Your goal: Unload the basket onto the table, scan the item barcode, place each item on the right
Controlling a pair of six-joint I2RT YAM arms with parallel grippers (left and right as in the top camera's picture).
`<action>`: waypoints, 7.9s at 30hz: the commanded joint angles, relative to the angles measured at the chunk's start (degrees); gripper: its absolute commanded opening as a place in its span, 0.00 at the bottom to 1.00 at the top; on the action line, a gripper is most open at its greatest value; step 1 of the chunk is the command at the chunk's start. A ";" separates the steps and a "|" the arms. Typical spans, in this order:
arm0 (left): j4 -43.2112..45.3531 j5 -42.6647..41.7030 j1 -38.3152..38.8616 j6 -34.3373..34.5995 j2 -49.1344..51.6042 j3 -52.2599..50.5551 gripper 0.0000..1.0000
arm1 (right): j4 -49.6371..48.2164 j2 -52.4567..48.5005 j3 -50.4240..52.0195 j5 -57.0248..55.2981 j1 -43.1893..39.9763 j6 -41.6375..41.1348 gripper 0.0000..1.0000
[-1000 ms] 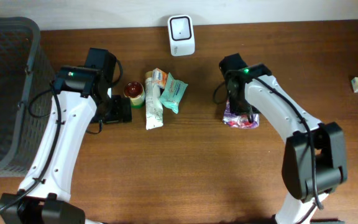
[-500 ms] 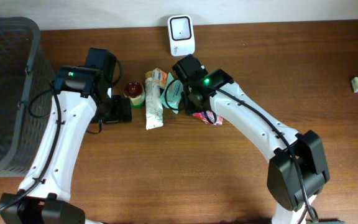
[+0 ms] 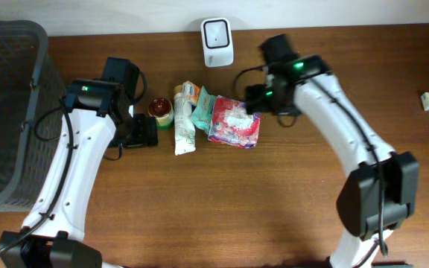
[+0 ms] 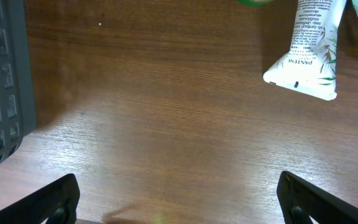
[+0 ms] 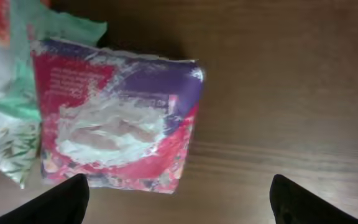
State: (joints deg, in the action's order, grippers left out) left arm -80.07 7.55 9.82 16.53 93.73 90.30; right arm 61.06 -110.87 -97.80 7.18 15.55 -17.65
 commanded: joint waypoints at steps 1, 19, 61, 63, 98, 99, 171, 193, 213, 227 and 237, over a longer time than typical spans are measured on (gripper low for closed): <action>-0.07 0.44 -0.15 0.57 -0.85 -0.26 0.99 | -0.92 -0.20 5.07 14.88 -5.99 7.87 0.88; -0.07 0.44 -0.15 0.57 -0.85 -0.26 0.99 | -36.00 -0.24 32.22 41.72 -14.36 1.22 0.85; -0.07 0.44 -0.15 0.57 -0.85 -0.26 0.99 | -76.61 -11.87 6.45 6.49 0.66 -31.12 0.04; -0.07 0.44 -0.15 0.57 -0.85 -0.26 0.99 | -71.36 -17.42 -3.30 6.67 1.51 -31.10 0.04; -0.07 0.44 -0.15 0.57 -0.85 -0.26 0.99 | -21.92 -14.29 -15.41 7.13 -26.75 -24.76 0.04; -0.07 0.44 -0.15 0.57 -0.85 -0.26 0.99 | -20.13 -14.29 -15.41 7.13 -29.33 -24.76 0.04; -0.07 0.44 -0.15 0.57 -0.85 -0.26 0.99 | -50.18 -6.12 19.43 -3.10 13.77 -11.32 0.88; -0.07 0.44 -0.15 0.57 -0.85 -0.26 0.99 | -37.79 -5.75 16.26 -17.57 15.39 -8.66 0.38; -0.07 0.42 -0.15 0.57 -0.85 -0.26 0.99 | -26.67 5.33 13.22 -16.61 12.24 -6.12 0.71; -0.07 0.44 -0.15 0.57 -0.85 -0.26 0.99 | -28.96 -1.42 13.25 -24.61 18.84 4.17 0.75; -0.07 0.44 -0.15 0.57 -0.85 -0.26 0.99 | -32.37 -7.85 13.25 -24.81 20.87 6.45 0.76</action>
State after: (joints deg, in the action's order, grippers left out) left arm -80.09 7.57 9.82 16.53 93.73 90.30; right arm 28.91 -117.38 -84.07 -16.49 36.01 -12.71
